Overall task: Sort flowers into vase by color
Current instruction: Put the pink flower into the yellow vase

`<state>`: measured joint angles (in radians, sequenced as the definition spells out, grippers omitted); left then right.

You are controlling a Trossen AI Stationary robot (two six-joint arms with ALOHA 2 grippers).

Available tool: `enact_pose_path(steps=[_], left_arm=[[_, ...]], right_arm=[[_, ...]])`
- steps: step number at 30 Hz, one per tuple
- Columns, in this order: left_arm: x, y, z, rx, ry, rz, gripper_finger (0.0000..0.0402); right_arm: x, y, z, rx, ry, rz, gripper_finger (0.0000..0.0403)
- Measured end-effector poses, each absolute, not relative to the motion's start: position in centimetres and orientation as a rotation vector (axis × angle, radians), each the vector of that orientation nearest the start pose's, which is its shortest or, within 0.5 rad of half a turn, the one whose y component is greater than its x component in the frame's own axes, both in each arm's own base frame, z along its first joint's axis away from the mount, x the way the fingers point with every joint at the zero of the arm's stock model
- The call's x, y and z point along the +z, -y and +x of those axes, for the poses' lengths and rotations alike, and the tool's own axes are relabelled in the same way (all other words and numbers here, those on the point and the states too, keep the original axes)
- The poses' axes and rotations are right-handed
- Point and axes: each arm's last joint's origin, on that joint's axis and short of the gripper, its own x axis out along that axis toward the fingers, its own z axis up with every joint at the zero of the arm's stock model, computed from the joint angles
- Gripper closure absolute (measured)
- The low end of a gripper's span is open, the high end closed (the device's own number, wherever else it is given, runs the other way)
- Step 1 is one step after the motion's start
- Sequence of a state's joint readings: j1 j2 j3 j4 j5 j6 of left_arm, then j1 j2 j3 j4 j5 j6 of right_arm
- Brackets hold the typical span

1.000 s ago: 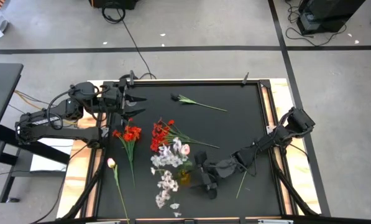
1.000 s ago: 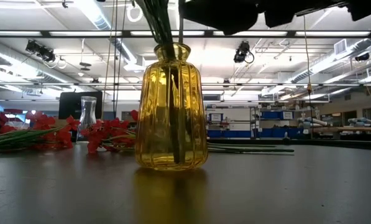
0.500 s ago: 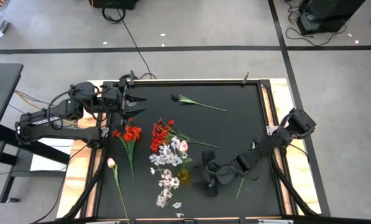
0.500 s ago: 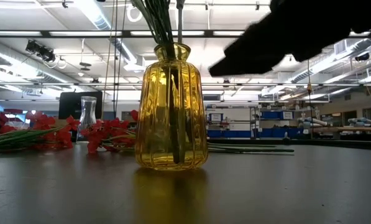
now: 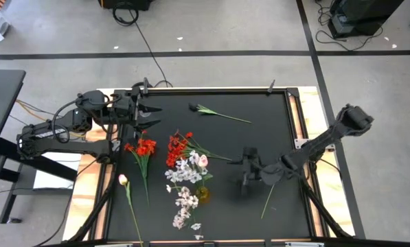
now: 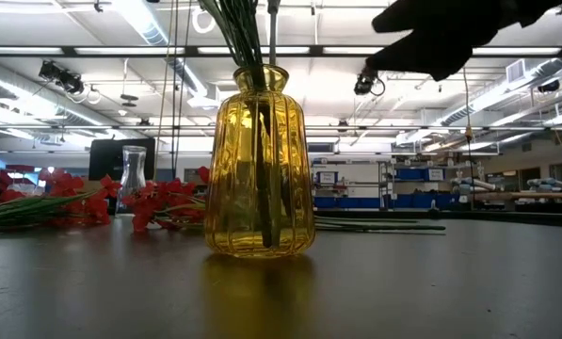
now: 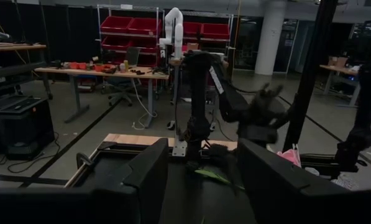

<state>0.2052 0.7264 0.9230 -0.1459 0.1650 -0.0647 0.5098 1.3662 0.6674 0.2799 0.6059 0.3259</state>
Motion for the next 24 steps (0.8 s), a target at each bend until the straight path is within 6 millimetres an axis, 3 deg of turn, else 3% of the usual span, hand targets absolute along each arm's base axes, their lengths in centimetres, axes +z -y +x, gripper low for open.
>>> enact_pose_path(steps=[8, 15, 18, 24], left_arm=[[39.0, -2.5, 14.5, 0.039, 0.051, -0.055, 0.0205], [39.6, -2.5, 14.5, 0.033, 0.106, -0.118, 0.0205], [39.9, -2.5, 14.4, 0.023, 0.147, -0.207, 0.0205], [40.7, -2.5, 14.3, 0.012, 0.225, -0.207, 0.0205]], right_arm=[[24.0, -9.4, 22.9, -0.136, -0.372, 0.417, 0.0099], [24.2, -8.4, 21.7, -0.1, -0.474, 0.422, 0.0122], [23.7, -8.0, 21.7, -0.133, -0.512, 0.417, 0.0132], [23.8, -6.9, 22.3, -0.153, -0.5, 0.471, 0.0145]])
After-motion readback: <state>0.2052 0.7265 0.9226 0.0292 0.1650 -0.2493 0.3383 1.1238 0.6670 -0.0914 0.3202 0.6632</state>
